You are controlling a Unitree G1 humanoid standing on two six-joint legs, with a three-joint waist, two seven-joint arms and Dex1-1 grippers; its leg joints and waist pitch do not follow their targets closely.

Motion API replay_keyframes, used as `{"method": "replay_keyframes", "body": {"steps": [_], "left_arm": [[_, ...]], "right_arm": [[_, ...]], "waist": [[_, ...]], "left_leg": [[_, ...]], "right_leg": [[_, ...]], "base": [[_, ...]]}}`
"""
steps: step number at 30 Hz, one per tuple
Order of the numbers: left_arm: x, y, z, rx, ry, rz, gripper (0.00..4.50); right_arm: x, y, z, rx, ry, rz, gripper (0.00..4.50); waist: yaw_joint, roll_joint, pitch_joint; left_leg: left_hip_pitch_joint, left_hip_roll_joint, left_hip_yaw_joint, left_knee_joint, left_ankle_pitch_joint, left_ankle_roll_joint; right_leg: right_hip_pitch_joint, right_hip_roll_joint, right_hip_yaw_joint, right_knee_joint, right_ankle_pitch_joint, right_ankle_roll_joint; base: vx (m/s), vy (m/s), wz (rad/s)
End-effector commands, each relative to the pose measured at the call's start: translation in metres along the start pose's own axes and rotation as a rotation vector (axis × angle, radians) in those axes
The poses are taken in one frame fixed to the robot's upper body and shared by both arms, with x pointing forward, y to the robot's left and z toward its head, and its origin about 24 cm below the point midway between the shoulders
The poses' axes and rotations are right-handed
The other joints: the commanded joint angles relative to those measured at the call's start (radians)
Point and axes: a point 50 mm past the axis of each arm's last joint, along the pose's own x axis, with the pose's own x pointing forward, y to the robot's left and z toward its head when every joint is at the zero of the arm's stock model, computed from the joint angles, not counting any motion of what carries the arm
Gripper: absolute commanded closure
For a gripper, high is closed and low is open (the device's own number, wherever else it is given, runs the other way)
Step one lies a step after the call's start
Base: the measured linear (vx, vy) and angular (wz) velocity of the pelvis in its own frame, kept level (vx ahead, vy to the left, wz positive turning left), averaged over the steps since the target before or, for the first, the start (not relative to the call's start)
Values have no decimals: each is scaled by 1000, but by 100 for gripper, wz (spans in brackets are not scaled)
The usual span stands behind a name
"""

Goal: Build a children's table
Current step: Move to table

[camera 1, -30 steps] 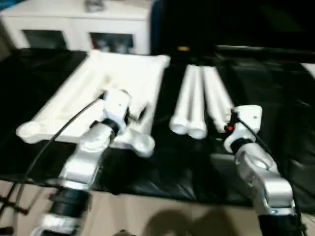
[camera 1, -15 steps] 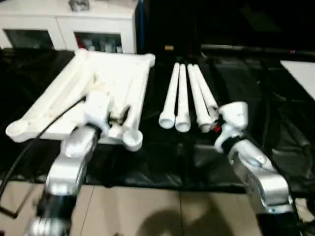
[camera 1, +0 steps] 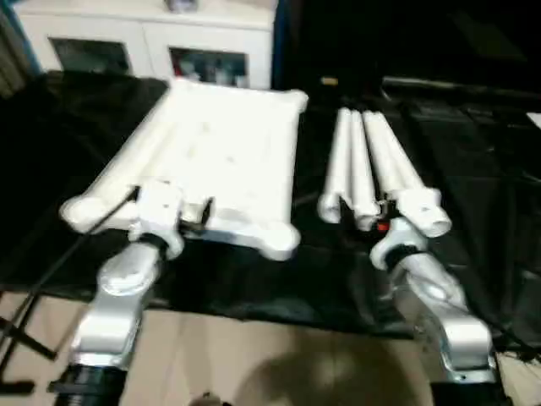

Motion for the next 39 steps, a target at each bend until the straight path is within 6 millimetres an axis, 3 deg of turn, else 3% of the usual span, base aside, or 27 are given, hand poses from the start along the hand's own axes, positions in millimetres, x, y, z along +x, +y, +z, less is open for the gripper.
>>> {"method": "replay_keyframes", "body": {"steps": [1, 2, 3, 5, 6, 7, 8, 9, 11, 12, 13, 15, 17, 18, 19, 21, 24, 27, 29, 30, 32, 33, 34, 35, 36, 38, 39], "left_arm": [[2, -8, 6, 4, -15, -20, 5], [2, -8, 6, 5, -16, -20, 5], [2, -8, 6, 6, -17, -20, 5], [2, -8, 8, 6, -26, -20, 5], [2, -8, 9, 12, -37, -15, 5], [1, -7, 11, 38, -48, -3, 5], [1, -7, 14, 57, -60, 6, 5], [1, -7, 14, 59, -62, 7, 5], [0, -8, 17, 46, -81, 17, 5], [1, -8, 18, 18, -80, 36, 5], [1, -8, 19, -2, -79, 49, 5], [2, -10, 20, -24, -66, 39, 5], [2, -10, 21, -39, -72, 41, 5], [3, -12, 22, -62, -78, 30, 5], [2, -14, 23, -54, -89, 19, 5], [2, -18, 24, -54, -95, 2, 5], [1, -22, 25, -73, -98, -14, 5], [0, -26, 25, -74, -95, -29, 5], [0, -27, 25, -74, -93, -32, 5], [0, -27, 25, -73, -93, -32, 5], [-1, -28, 23, -69, -87, -36, 5], [-2, -28, 23, -69, -85, -38, 5], [-2, -28, 23, -67, -84, -41, 5], [-2, -29, 23, -64, -83, -43, 5], [-2, -29, 23, -63, -83, -46, 5], [-2, -30, 22, -61, -83, -51, 5], [-2, -31, 22, -61, -81, -53, 5]], "right_arm": [[-3, -10, -1, -20, 6, -48, 0], [-3, -10, -1, -15, 4, -44, 0], [-3, -8, 0, -2, -4, -40, 0], [-3, -8, 0, -10, -7, -63, 0], [-3, -8, 1, -9, -21, -71, 0], [-3, -9, 2, -17, -28, -89, 0], [-2, -9, 4, -5, -35, -77, 0], [-2, -9, 4, -4, -34, -73, 0], [-3, -9, 4, 0, -36, -60, 0], [-3, -10, 5, -7, -37, -53, 0], [-4, -10, 6, -12, -37, -49, 0], [-5, -11, 6, -18, -25, -36, 0], [-5, -11, 6, -20, -23, -28, 0], [-6, -11, 5, -13, -19, -15, 0], [-6, -11, 5, -21, -19, -10, 0], [-6, -11, 4, -12, -12, -6, 0], [-7, -12, 4, -3, -12, -5, 0], [-7, -12, 5, -8, -7, -4, 0], [-6, -12, 4, -6, -5, -3, 0], [-6, -12, 5, -8, -6, 0, 0], [-5, -10, 5, -13, -7, 8, 0], [-6, -11, 5, -13, -6, 9, 0], [-6, -11, 5, -16, -5, 10, 0], [-6, -11, 5, -17, -5, 10, 0], [-6, -11, 5, -18, -4, 12, 0], [-6, -11, 5, -21, -2, 15, 0], [-6, -11, 5, -23, -1, 16, 0]], "waist": [[13, -26, -52], [46, -32, -58], [16, -34, -69], [25, -23, -54], [22, -4, -57], [-4, 36, -57], [-50, 61, -66], [-45, 71, -63], [-32, 73, -63], [-33, 78, -60], [-35, 72, -65], [-28, 55, -62], [-16, 30, -60], [3, -1, -50], [17, -6, -53], [8, 4, -46], [-21, 13, -28], [-48, 30, -14], [-55, 46, -15], [-54, 43, -14], [-55, 11, -1], [-33, -17, -14], [-10, -23, -28], [1, -13, -27], [7, -8, -31], [-10, 33, -37], [-60, 62, -58]], "left_leg": [[29, 74, -21, -58, -337, 112], [14, 67, -54, 73, -332, 63], [-109, 58, -171, 181, -169, -18], [-100, 53, -184, 138, -157, -87], [-59, 42, -160, 40, -103, -38], [-14, 37, -141, -65, -75, 84], [42, 93, -170, -88, -49, 114], [26, 102, -181, -97, -49, 70], [35, 165, -215, -107, -50, -145], [40, 203, -236, -128, -79, -193], [40, 229, -250, -141, -121, -150], [29, 195, -224, -137, -182, -53], [-12, 93, -160, -101, -313, -85], [-32, 66, -132, -69, -322, -97], [-21, 81, -128, -51, -250, -77], [-28, 100, -128, -90, -269, -83], [20, 101, -146, -100, -700, -168], [61, 94, -145, -103, -866, -167], [27, 121, -146, -201, -974, -171], [44, 128, -150, -222, -972, -149], [74, 88, -109, -139, -867, -156], [60, 51, -79, -13, -535, -80], [-37, 57, -96, 60, -205, 3], [-59, 63, -107, 60, -155, 8], [-50, 67, -106, 15, -122, 9], [14, 90, -108, -85, -139, 8], [137, 154, -188, -121, -244, 48]], "right_leg": [[-3, -150, 115, -165, -217, 46], [16, -283, 220, -230, -340, 3], [104, -330, 221, -199, -381, -16], [86, -244, 172, -200, -326, -158], [69, -143, 108, -188, -295, -215], [29, 6, 36, -126, -284, -161], [-15, 73, 22, -25, -126, -103], [-4, 65, 24, -11, -55, -87], [-1, 44, 45, -33, 59, -60], [-5, 35, 56, -17, -2, -17], [7, 28, 55, -1, -61, 29], [22, 9, 70, -17, -50, 55], [55, -53, 112, -103, 8, -10], [67, -113, 129, -159, -236, -26], [61, -127, 133, -176, -436, -28], [53, -77, 108, -162, -463, -42], [36, -54, 82, -180, -683, 2], [58, -18, 23, -201, -725, 29], [140, 20, 7, -69, -422, 17], [136, 24, 14, -40, -256, 19], [85, -35, 51, -183, -563, -4], [104, -124, 107, -266, -923, 11], [185, -182, 161, -270, -966, -3], [199, -183, 159, -259, -911, -16], [188, -122, 124, -239, -757, -61], [155, -8, 46, -191, -471, -103], [71, 49, 18, -80, -264, -98]], "base": [[-20, 184, 7], [-20, 184, 7], [1, 240, -14], [-30, 269, -31], [-64, 289, -4], [-66, 269, 20], [-66, 269, 20], [-65, 263, 17], [-56, 232, 6], [-67, 161, 4], [-90, 119, -2], [-94, 96, -2], [-109, 28, -9], [-116, -17, -15], [-102, -32, -13], [-90, -26, -13], [-37, -2, -10], [0, 0, 0], [0, 0, 0], [0, 0, 0], [55, -46, -6], [102, -42, -11], [146, -12, -19], [146, -12, -19], [144, -10, -4], [149, 26, 11], [204, 44, 6]]}}
